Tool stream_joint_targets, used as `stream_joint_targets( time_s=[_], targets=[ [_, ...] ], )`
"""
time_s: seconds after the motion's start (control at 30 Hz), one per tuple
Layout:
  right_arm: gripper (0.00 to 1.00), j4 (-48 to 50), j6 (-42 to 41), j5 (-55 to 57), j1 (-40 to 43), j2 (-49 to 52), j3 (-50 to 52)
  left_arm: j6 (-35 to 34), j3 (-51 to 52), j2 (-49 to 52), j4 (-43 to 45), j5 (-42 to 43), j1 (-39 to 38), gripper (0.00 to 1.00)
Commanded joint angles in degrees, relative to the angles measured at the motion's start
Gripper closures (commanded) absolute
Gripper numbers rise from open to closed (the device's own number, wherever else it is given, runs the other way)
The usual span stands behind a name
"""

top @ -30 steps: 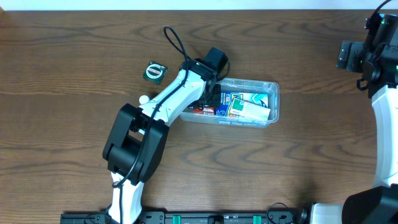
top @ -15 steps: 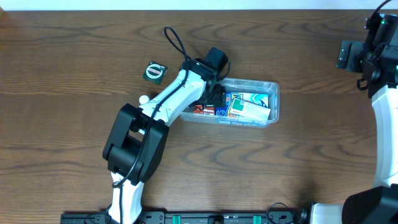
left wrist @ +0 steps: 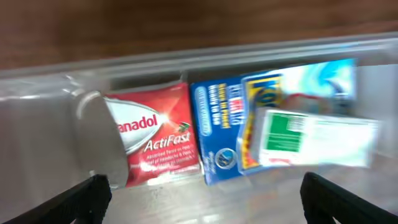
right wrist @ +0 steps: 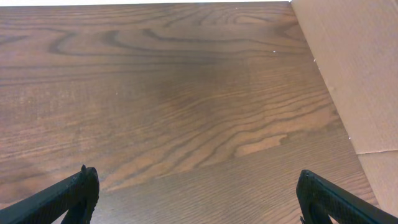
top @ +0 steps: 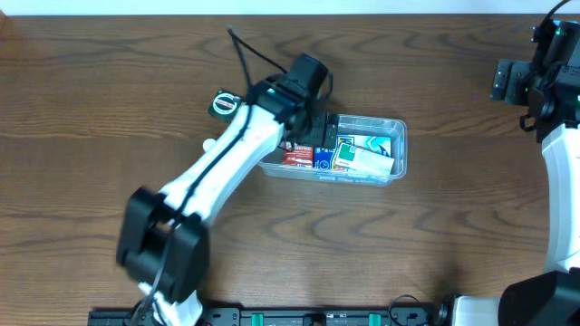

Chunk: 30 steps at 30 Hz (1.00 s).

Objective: Pack container
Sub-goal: 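Open the left gripper and withdraw toward the Zam-Buk tin, then lower the left gripper onto the green Zam-Buk tin and grasp it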

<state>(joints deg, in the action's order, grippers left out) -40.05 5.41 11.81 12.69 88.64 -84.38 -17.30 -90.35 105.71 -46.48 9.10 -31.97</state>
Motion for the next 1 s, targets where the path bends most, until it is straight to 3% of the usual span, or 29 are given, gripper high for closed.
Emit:
stream_joint_targets(
  time_s=[0.0,0.23,0.47,0.73,0.97],
  targets=[
    [0.01,-0.1,-0.7,0.2,0.5,-0.1,0.1,4.3,-1.6,-5.8,-0.4,0.7,0.3,0.02],
    [0.01,-0.1,-0.7,0.2,0.5,-0.1,0.1,12.2,-1.6,-14.0,-1.0,-4.2,3.6,0.02],
    [0.01,-0.1,-0.7,0.2,0.5,-0.1,0.1,12.8,-1.7,-14.0,-2.1,-4.4,17.6,0.02],
    [0.01,-0.1,-0.7,0.2,0.5,-0.1,0.1,20.7,-5.1,-10.4,-2.1,-2.3,26.2,0.02],
    [0.01,-0.1,-0.7,0.2,0.5,-0.1,0.1,22.3,-16.9,1.9,-7.6,-2.3,28.5,0.02]
  ],
)
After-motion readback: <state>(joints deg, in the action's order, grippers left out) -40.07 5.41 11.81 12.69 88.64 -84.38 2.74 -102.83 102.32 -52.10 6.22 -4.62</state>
